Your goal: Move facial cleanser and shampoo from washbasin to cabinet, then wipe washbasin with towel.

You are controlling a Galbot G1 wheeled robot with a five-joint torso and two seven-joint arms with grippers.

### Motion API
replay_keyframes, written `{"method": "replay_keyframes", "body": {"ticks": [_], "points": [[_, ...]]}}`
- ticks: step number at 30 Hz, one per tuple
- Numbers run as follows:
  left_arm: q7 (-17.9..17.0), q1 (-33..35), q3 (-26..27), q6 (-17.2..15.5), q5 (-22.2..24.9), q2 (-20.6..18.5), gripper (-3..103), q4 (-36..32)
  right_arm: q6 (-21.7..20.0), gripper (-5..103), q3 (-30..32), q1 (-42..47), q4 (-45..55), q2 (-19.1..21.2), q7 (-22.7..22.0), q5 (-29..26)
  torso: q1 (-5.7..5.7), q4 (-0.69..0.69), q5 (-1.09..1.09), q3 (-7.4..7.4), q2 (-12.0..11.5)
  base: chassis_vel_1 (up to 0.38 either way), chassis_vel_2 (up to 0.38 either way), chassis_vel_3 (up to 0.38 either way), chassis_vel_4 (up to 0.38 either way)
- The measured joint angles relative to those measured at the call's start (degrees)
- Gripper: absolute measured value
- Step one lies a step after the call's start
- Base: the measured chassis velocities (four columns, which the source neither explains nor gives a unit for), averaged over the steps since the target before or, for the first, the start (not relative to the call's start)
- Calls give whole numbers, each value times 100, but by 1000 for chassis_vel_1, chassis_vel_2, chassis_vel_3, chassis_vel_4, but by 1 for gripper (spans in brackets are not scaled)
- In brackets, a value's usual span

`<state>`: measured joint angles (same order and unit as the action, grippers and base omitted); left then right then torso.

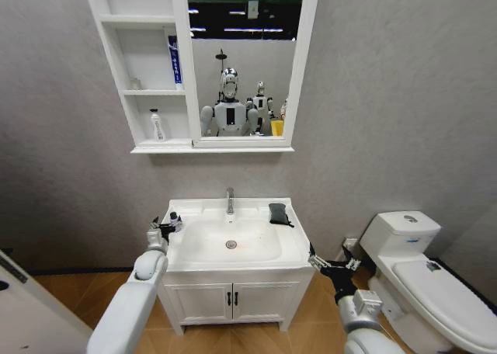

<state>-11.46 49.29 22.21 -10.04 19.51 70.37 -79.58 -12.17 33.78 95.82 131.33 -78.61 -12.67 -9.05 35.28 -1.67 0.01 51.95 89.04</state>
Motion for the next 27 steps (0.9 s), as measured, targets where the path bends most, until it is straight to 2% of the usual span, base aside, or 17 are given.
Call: {"method": "replay_keyframes", "body": {"ticks": [9, 15, 27], "points": [[190, -336, -34, 94, -111, 157, 100, 926, 14, 100, -31, -74, -108, 5, 4, 10, 0, 2, -1, 0, 0, 0, 0, 0, 0], [486, -615, 22, 429, -93, 445, 100, 1391, 15, 100, -35, -91, -126, 17, 7, 6, 0, 0, -1, 0, 0, 0, 0, 0, 0], [450, -840, 64, 512, -268, 523, 100, 1730, 64, 100, 2, -70, -137, -1, 6, 5, 0, 0, -1, 0, 0, 0, 0, 0, 0]]}}
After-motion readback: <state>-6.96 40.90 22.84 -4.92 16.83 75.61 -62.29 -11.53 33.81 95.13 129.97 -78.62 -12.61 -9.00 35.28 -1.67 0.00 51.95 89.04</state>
